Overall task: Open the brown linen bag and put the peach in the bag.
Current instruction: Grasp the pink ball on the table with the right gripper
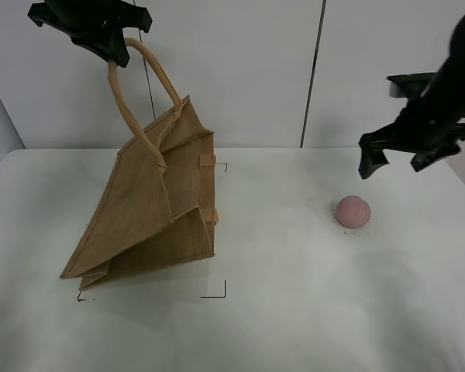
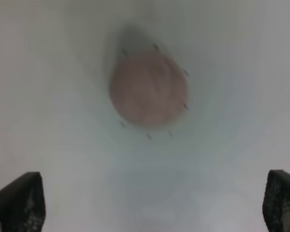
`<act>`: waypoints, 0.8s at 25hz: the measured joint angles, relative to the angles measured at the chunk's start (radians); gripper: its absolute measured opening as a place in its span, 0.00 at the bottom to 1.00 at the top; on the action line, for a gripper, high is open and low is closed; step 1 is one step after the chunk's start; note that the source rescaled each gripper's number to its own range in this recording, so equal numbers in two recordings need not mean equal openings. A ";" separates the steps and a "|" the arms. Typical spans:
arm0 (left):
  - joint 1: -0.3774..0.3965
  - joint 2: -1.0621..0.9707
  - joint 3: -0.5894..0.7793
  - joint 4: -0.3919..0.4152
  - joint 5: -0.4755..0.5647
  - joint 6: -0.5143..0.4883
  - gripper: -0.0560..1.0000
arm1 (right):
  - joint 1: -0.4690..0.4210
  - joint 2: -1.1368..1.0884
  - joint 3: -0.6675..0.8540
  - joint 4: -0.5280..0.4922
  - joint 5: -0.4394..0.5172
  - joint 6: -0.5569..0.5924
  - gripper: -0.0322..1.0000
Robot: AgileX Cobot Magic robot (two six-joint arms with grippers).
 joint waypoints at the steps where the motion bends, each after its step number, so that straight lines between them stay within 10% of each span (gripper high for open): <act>1: 0.000 0.000 0.000 0.000 0.000 0.000 0.05 | 0.015 0.041 -0.031 0.000 -0.010 0.000 1.00; 20: 0.000 0.000 0.000 0.000 0.000 0.000 0.05 | 0.037 0.338 -0.161 -0.068 -0.076 0.072 1.00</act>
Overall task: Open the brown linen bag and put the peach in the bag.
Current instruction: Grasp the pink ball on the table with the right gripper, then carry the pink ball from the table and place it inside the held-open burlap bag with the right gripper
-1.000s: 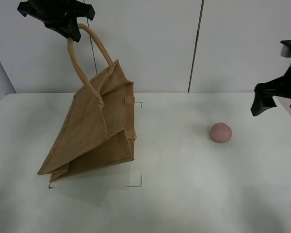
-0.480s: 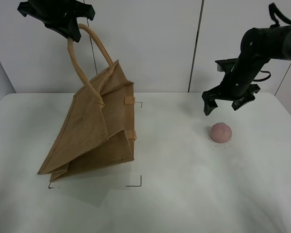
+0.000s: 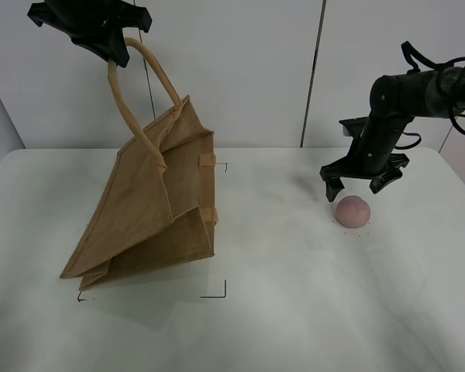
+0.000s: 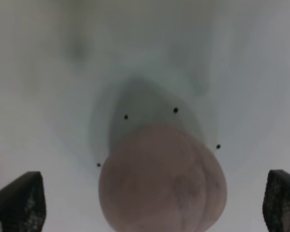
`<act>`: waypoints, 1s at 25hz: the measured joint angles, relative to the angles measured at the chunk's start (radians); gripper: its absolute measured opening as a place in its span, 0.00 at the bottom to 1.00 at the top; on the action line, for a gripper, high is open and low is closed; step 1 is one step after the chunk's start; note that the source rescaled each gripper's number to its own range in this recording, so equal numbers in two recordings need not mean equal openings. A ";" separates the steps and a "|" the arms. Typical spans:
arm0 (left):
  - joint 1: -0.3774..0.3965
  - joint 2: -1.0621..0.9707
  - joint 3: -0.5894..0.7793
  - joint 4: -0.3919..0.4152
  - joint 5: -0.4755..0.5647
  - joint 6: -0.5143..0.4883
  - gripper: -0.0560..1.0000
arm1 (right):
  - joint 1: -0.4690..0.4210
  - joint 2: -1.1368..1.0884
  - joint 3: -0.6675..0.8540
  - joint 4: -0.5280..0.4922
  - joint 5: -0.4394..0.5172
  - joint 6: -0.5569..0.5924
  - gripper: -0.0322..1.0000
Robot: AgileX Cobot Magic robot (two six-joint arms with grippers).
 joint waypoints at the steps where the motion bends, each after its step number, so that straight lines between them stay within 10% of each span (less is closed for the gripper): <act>1: 0.000 0.000 0.000 0.000 0.000 0.000 0.05 | 0.000 0.001 0.000 0.000 -0.007 0.001 1.00; 11: 0.000 0.000 0.000 0.000 0.000 0.000 0.05 | 0.000 0.093 -0.004 0.000 -0.015 0.003 0.96; 18: 0.000 0.000 0.000 0.000 0.000 0.000 0.05 | 0.000 0.085 -0.009 0.000 0.030 0.017 0.08; 25: 0.000 0.000 0.000 0.000 0.000 0.000 0.05 | 0.000 -0.031 -0.009 0.070 0.040 0.010 0.03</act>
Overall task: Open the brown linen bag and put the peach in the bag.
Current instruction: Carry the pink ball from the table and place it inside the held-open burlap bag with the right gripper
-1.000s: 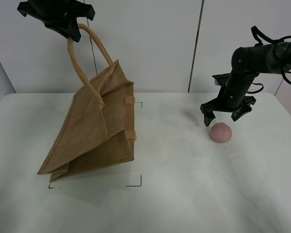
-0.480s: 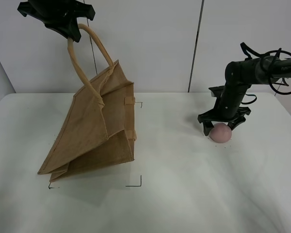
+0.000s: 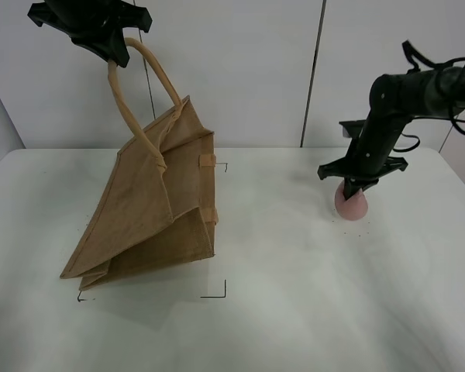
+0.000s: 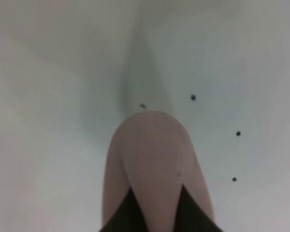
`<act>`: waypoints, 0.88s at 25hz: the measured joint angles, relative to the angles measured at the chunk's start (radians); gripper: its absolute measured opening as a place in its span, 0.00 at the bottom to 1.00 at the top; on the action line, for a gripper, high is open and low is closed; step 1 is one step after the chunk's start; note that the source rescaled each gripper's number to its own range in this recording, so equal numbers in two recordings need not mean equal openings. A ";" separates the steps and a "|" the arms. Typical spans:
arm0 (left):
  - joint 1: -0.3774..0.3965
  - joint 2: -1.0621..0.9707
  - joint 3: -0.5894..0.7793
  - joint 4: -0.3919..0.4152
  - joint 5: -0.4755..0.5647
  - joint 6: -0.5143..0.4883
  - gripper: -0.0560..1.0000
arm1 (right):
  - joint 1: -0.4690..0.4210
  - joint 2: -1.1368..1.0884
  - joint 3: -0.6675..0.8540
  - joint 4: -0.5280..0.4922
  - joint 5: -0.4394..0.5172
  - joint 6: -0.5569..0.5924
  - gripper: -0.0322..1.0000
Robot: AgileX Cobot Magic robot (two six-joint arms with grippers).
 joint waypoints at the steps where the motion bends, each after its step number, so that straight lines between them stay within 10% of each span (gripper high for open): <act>1: 0.000 0.000 0.000 0.000 0.000 0.000 0.05 | 0.000 -0.035 0.000 0.019 -0.003 -0.010 0.03; 22: 0.000 0.000 0.000 0.000 0.000 0.000 0.05 | 0.319 -0.114 -0.002 0.566 -0.270 -0.335 0.03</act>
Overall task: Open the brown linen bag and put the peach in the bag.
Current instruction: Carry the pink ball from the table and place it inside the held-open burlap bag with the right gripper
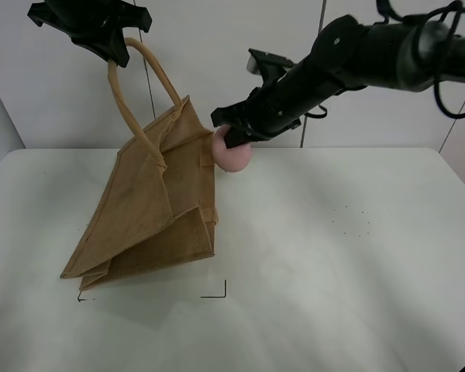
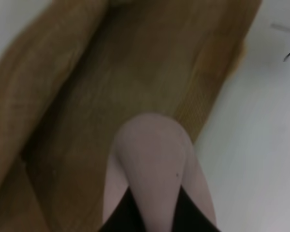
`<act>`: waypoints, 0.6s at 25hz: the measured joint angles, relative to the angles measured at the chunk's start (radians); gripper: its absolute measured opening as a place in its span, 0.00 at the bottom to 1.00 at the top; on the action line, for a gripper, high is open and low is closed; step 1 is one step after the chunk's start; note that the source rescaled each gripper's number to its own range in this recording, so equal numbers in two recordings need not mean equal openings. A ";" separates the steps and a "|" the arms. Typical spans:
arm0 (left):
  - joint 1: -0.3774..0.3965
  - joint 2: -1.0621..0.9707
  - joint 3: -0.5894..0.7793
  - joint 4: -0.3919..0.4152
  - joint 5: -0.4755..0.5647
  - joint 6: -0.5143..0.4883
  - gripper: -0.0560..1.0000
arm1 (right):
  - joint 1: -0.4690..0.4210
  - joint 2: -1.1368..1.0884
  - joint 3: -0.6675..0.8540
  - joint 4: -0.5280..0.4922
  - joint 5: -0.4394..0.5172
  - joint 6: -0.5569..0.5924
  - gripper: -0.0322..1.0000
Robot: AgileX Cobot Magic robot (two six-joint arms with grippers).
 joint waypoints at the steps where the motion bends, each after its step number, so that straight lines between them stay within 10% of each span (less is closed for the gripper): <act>1: 0.000 0.000 0.000 0.000 0.000 0.000 0.05 | 0.000 0.022 0.000 0.026 -0.009 -0.022 0.03; 9: 0.000 -0.001 0.000 -0.003 0.000 0.000 0.05 | 0.000 0.163 -0.068 0.379 -0.035 -0.332 0.03; 15: 0.000 -0.007 0.000 -0.003 0.000 0.000 0.05 | -0.011 0.288 -0.192 0.491 -0.002 -0.361 0.03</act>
